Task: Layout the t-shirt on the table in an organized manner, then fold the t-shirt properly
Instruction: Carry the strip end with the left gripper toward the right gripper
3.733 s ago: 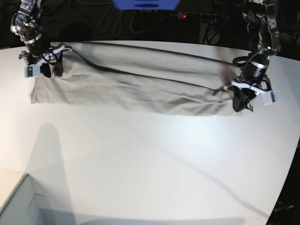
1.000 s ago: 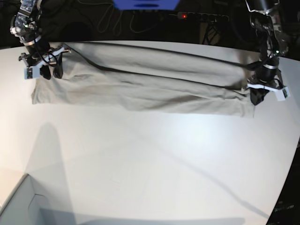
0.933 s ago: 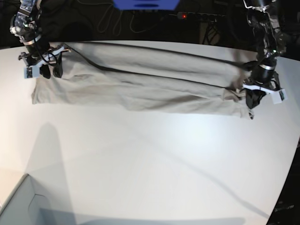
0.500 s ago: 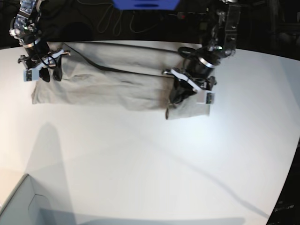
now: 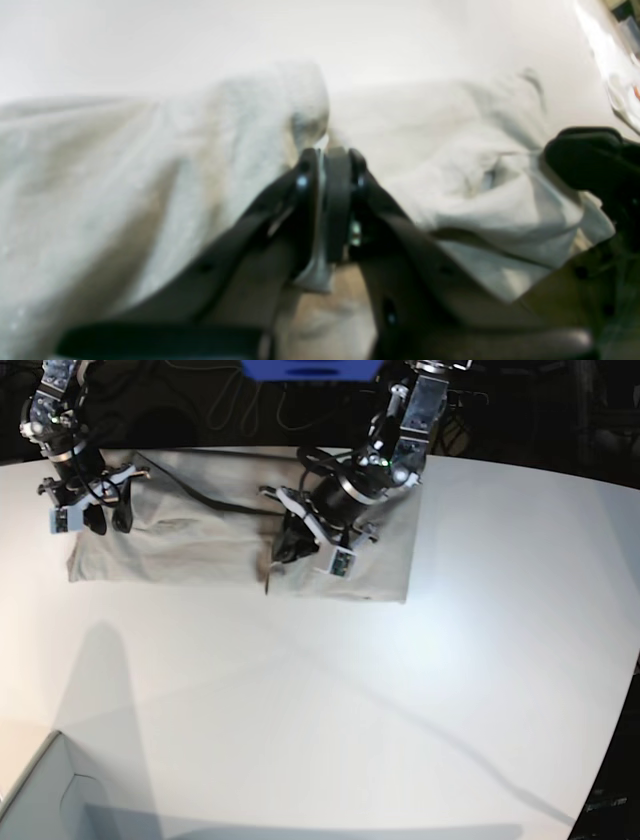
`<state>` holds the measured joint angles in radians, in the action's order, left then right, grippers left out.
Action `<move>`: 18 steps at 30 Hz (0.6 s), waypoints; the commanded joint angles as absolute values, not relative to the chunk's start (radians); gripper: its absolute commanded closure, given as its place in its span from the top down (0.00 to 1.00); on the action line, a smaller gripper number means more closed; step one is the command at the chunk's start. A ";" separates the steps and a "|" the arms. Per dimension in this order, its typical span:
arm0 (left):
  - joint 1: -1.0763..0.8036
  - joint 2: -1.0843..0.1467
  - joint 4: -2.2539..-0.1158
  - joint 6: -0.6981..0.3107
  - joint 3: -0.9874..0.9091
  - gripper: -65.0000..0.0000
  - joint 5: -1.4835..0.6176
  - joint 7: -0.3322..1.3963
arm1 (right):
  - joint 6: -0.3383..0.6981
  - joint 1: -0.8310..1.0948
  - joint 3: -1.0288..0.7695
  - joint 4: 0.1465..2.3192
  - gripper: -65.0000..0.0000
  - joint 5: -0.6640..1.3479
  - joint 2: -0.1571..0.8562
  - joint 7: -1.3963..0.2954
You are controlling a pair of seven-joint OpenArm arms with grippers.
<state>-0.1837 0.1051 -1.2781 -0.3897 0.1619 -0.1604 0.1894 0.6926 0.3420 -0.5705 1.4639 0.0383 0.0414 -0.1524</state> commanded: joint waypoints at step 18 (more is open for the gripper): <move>-0.119 0.108 -1.198 -0.406 0.236 0.28 -0.176 0.174 | 0.698 0.320 -0.601 1.641 0.57 0.056 0.047 -0.265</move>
